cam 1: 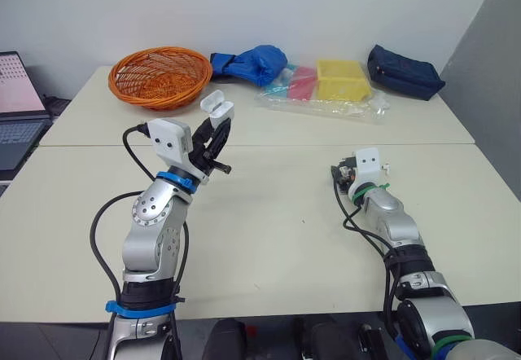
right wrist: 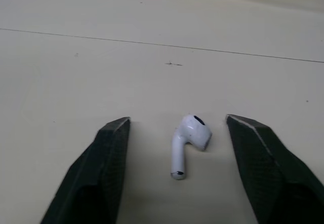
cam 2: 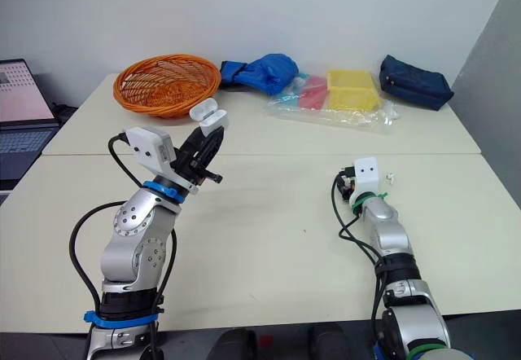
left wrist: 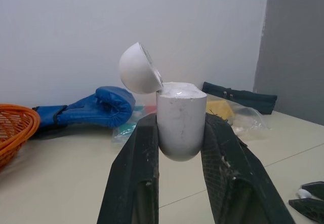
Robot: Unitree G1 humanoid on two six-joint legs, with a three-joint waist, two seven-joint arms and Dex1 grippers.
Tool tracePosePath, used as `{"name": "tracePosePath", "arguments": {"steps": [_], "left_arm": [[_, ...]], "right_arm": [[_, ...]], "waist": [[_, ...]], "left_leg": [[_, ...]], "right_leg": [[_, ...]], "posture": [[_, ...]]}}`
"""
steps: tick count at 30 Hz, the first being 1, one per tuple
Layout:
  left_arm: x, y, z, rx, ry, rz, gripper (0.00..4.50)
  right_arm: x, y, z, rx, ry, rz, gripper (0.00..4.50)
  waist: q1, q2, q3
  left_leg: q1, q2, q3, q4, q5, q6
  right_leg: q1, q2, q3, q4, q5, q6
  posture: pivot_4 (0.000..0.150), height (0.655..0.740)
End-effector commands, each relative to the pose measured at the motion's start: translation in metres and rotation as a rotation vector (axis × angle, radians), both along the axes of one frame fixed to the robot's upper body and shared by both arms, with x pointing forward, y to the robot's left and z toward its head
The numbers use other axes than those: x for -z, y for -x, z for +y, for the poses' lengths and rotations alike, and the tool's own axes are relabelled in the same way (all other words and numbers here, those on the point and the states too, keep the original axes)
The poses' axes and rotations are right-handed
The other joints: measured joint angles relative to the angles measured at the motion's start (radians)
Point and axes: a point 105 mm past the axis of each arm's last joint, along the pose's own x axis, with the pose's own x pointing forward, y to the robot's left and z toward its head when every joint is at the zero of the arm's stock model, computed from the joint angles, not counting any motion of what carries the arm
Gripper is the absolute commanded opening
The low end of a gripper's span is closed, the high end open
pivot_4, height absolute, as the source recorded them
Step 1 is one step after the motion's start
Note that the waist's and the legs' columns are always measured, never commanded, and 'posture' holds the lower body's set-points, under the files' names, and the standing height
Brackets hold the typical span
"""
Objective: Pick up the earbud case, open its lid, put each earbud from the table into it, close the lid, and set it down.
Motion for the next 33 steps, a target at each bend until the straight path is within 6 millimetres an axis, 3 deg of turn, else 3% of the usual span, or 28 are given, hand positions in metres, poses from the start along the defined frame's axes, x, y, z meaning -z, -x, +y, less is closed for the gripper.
{"name": "tracePosePath", "arguments": {"steps": [1, 5, 10, 14, 15, 18, 20, 26, 33], "left_arm": [[-0.021, 0.007, 0.001, -0.001, 0.003, -0.087, 0.78], [-0.020, 0.007, 0.005, -0.015, 0.013, -0.083, 0.78], [-0.018, 0.006, 0.007, -0.021, 0.024, -0.073, 0.78], [-0.017, 0.006, 0.001, 0.002, 0.024, -0.073, 0.78], [-0.015, 0.007, 0.001, 0.005, 0.026, -0.069, 0.78], [-0.008, 0.006, 0.004, 0.005, 0.030, -0.054, 0.78], [-0.008, 0.005, 0.006, -0.002, 0.034, -0.054, 0.78], [0.001, 0.007, 0.012, -0.016, 0.041, -0.049, 0.78], [0.003, 0.010, 0.013, -0.043, 0.060, -0.047, 0.78]], "right_arm": [[0.009, 0.005, -0.004, 0.014, 0.051, 0.021, 1.61], [0.017, 0.010, -0.011, 0.042, 0.041, 0.042, 0.44], [0.008, 0.017, -0.013, -0.032, 0.063, 0.015, 0.44], [-0.029, 0.045, -0.001, -0.397, 0.115, -0.037, 0.44], [-0.036, 0.055, -0.006, -0.485, 0.173, -0.023, 0.44], [-0.048, 0.082, -0.029, -0.656, 0.312, 0.095, 0.44], [-0.052, 0.090, -0.044, -0.688, 0.366, 0.157, 0.44], [-0.044, 0.126, -0.122, -0.854, 0.741, 0.501, 0.44], [-0.042, 0.113, -0.159, -0.826, 0.912, 0.589, 0.44]], "waist": [[0.001, 0.000, 0.000], [0.004, 0.000, 0.000], [0.008, 0.000, 0.000], [0.009, 0.000, 0.000], [0.008, 0.000, 0.000], [0.006, 0.004, 0.002], [0.004, 0.003, 0.002], [0.002, 0.003, 0.002], [-0.002, 0.002, 0.002]], "left_leg": [[0.000, 0.000, 0.000, 0.000, 0.000, 0.000], [0.000, 0.000, 0.000, 0.000, 0.000, 0.000], [-0.001, 0.000, -0.001, 0.000, 0.000, 0.000], [-0.003, -0.001, -0.001, -0.001, 0.000, 0.000], [-0.003, -0.001, -0.001, -0.001, 0.000, 0.000], [-0.002, -0.002, 0.002, -0.002, 0.000, 0.000], [-0.002, -0.001, 0.001, -0.002, 0.000, 0.000], [0.000, -0.001, 0.000, -0.002, 0.000, 0.000], [0.001, -0.001, 0.003, -0.001, 0.000, 0.000]], "right_leg": [[0.000, 0.000, 0.000, 0.000, 0.000, 0.000], [0.000, 0.000, 0.000, 0.000, 0.000, 0.000], [0.001, -0.001, 0.000, -0.001, 0.000, 0.000], [0.000, -0.001, -0.001, -0.004, -0.001, 0.001], [0.000, -0.001, -0.001, -0.004, -0.001, 0.001], [-0.001, -0.002, -0.001, -0.005, -0.001, 0.001], [0.000, -0.002, -0.001, -0.005, -0.001, 0.001], [0.000, 0.000, -0.002, -0.003, -0.001, 0.000], [0.000, -0.001, 0.000, -0.003, -0.001, 0.001]], "posture": [[0.150, 0.7400], [0.150, 0.7400], [0.150, 0.7400], [0.150, 0.7400], [0.150, 0.7400], [0.150, 0.7400], [0.150, 0.7400], [0.150, 0.7400], [0.150, 0.7400]]}}
